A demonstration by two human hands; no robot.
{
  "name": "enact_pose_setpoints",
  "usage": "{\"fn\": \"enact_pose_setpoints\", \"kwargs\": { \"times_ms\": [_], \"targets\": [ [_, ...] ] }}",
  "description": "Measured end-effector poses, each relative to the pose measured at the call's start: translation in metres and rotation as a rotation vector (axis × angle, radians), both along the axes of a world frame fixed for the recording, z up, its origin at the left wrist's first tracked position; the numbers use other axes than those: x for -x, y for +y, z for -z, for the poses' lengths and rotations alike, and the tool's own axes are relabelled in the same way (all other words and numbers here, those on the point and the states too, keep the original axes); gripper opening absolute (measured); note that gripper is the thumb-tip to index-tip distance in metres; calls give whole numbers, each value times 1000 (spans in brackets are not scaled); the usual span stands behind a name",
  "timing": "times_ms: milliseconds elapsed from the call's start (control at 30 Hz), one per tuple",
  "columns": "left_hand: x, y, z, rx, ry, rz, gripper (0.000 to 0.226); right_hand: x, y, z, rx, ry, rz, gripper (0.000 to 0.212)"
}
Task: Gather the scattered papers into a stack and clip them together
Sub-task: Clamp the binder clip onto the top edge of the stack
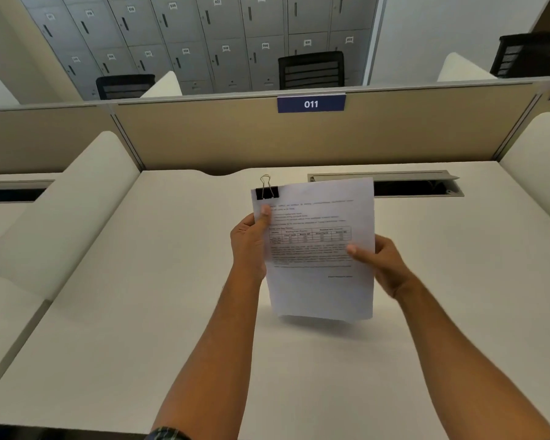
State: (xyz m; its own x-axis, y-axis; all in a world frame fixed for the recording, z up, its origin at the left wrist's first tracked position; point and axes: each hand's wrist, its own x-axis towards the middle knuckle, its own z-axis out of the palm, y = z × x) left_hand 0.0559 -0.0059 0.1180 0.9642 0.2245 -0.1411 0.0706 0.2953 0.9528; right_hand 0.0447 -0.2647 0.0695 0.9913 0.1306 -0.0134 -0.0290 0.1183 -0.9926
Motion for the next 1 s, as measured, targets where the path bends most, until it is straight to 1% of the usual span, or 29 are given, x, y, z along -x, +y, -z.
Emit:
{"fn": "enact_pose_setpoints", "kwargs": {
  "times_ms": [33,67,167,233,300,367,433,533,633,733,800,867,933,1000],
  "targets": [
    [-1,1,1,-7,4,0,24,4,5,9,-5,6,35,34],
    [-3,2,1,-43,2,11,25,7,9,16,-18,9,74,30],
    [-6,8,8,-288,-12,93,36,11,23,30,-45,15,181,33],
    [-6,14,17,-431,-12,150,31,8,30,36,-27,18,214,36],
    [-1,22,33,-497,-12,201,27,3,35,40,-12,20,225,36],
    [4,29,53,-519,5,226,34,-8,42,42,38,36,240,36],
    [6,33,70,-574,16,208,41,-23,50,45,134,65,274,37],
    [-11,38,81,-578,44,83,45,-53,65,51,249,106,324,38],
    [-41,43,82,-546,72,-8,45,-82,78,54,259,118,352,39],
    [-73,50,84,-533,83,-62,42,-109,84,58,226,114,310,33],
    [-94,56,89,-526,105,-87,41,-123,84,63,210,145,257,27],
    [-113,62,96,-545,121,-87,40,-133,84,71,266,171,214,27],
    [-129,66,104,-588,132,-78,40,-141,86,79,348,156,186,29],
    [-144,69,115,-638,159,-83,42,-152,90,87,426,156,213,33]
  ]
}}
